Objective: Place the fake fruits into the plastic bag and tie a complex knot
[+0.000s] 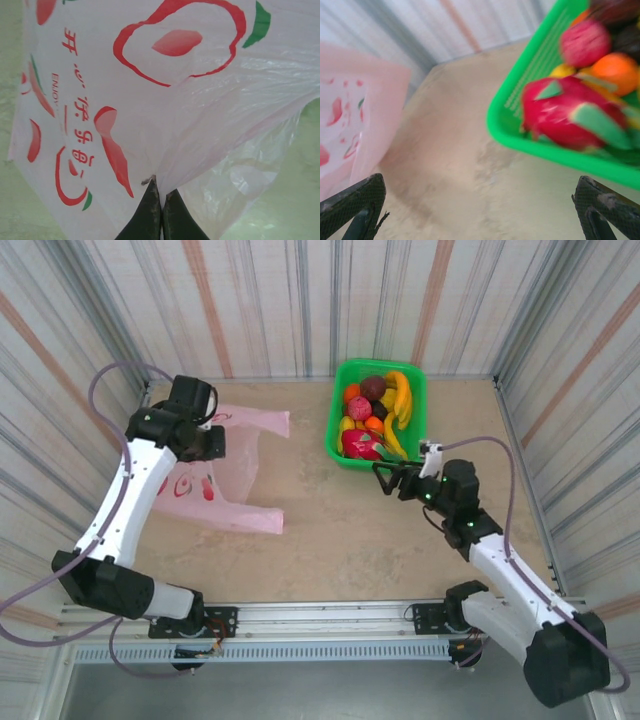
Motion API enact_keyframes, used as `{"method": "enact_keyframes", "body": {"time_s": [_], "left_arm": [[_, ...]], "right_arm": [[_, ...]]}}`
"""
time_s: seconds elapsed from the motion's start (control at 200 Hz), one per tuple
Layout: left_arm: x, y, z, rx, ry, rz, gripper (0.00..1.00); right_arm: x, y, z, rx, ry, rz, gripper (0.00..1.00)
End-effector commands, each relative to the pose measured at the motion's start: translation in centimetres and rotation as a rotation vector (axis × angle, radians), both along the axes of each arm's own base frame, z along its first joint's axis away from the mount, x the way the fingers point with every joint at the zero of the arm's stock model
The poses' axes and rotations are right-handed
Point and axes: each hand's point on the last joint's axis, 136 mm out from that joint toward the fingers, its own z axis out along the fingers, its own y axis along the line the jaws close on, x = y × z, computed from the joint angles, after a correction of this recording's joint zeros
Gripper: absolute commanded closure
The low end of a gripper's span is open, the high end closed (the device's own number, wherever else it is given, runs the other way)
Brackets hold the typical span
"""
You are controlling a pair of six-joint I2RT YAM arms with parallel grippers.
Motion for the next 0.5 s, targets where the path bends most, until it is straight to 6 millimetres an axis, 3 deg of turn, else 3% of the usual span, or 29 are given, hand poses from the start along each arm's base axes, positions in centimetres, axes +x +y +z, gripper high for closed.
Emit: {"method": "enact_keyframes", "body": {"time_s": [0.0,0.13,0.276,0.496], "left_arm": [[-2.3,-2.6,0.3,-0.164,0.112,-0.043,1.0],[-2.0,-4.4,1.1,-0.264,0.111,-0.07,1.0],[-1.8,-5.6,1.9,-0.34,0.07,-0.102,1.0],[-2.1,-6.1,2.0,-0.368,0.065,-0.108,1.0]], "right_arm": [[0.2,4.3,2.2,0.094,-0.101,0.068,0.01],[0.0,10.2,2.9,0.127,-0.148,0.15,0.01],[0.5,15.2,3.3,0.188,-0.155,0.18,0.01],[1.7,18.5,3.5,0.236,-0.131,0.182,0.01]]}}
